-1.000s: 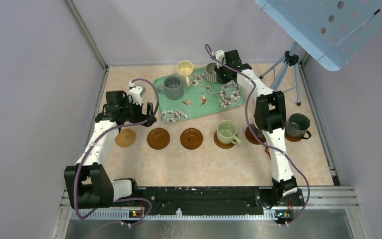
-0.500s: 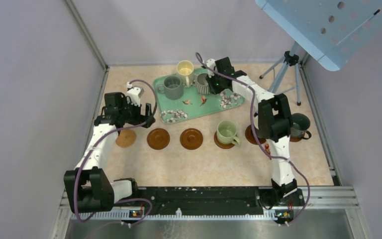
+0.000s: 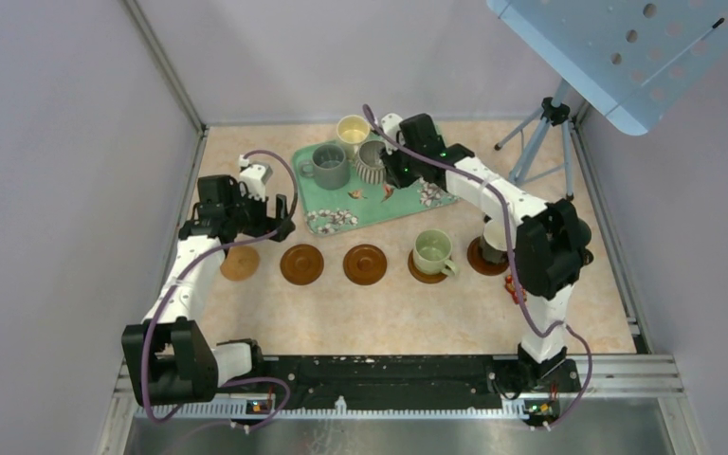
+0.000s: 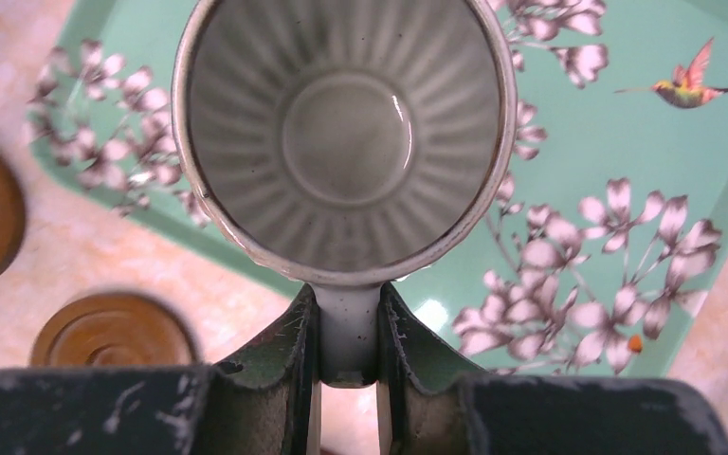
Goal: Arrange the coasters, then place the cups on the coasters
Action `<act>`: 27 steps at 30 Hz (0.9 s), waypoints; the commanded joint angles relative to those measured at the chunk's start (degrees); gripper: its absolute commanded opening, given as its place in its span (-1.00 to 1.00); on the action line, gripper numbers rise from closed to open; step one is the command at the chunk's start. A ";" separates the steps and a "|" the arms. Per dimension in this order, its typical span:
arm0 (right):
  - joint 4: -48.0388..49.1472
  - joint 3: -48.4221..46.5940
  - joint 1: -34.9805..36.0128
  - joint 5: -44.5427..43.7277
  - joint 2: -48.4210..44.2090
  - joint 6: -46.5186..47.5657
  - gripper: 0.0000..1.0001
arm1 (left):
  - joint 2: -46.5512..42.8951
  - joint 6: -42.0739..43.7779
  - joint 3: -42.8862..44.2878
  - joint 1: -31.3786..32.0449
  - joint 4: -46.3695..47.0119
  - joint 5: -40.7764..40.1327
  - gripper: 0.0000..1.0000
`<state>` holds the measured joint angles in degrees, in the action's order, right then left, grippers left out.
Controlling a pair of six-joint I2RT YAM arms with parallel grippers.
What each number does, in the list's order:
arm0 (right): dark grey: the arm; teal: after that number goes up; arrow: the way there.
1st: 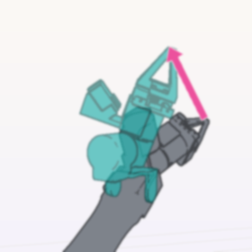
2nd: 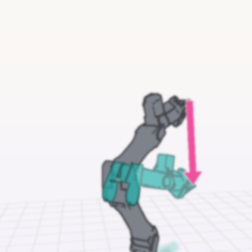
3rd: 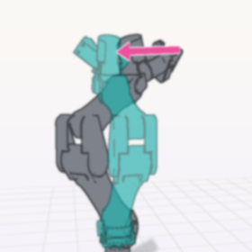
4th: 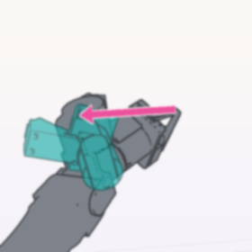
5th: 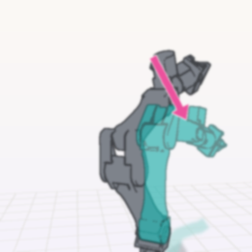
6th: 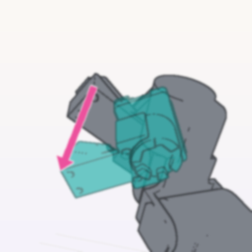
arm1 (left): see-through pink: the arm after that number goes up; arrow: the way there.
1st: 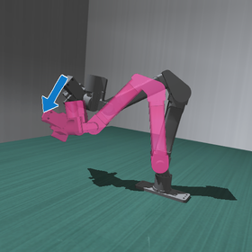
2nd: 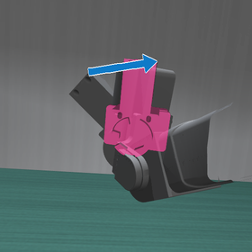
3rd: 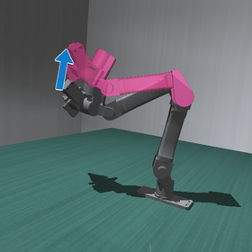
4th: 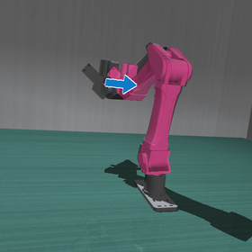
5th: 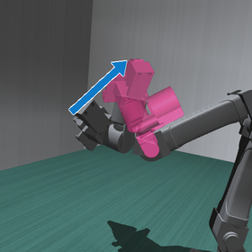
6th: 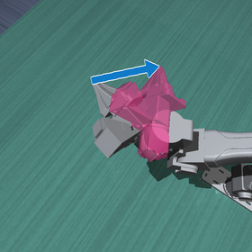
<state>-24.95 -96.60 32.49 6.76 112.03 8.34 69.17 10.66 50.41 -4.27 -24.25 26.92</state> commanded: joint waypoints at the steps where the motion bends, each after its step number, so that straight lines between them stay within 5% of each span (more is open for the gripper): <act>1: 5.10 3.83 5.59 -1.99 -10.50 -2.87 -1.00 | 0.35 -1.31 0.24 -0.63 2.19 -0.12 0.98; 12: 8.31 20.30 14.99 -7.95 -20.77 -14.61 -1.00 | -0.17 -1.91 0.96 -0.82 2.01 -0.50 0.97; 27: 15.01 33.45 21.65 -13.70 -24.16 -18.50 -1.00 | 0.49 -2.24 1.48 -0.82 1.66 -0.70 0.97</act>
<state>-19.22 -63.22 53.21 -3.75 91.98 -7.79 69.28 9.04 50.41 -4.80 -23.97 26.11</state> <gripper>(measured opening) 0.181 0.987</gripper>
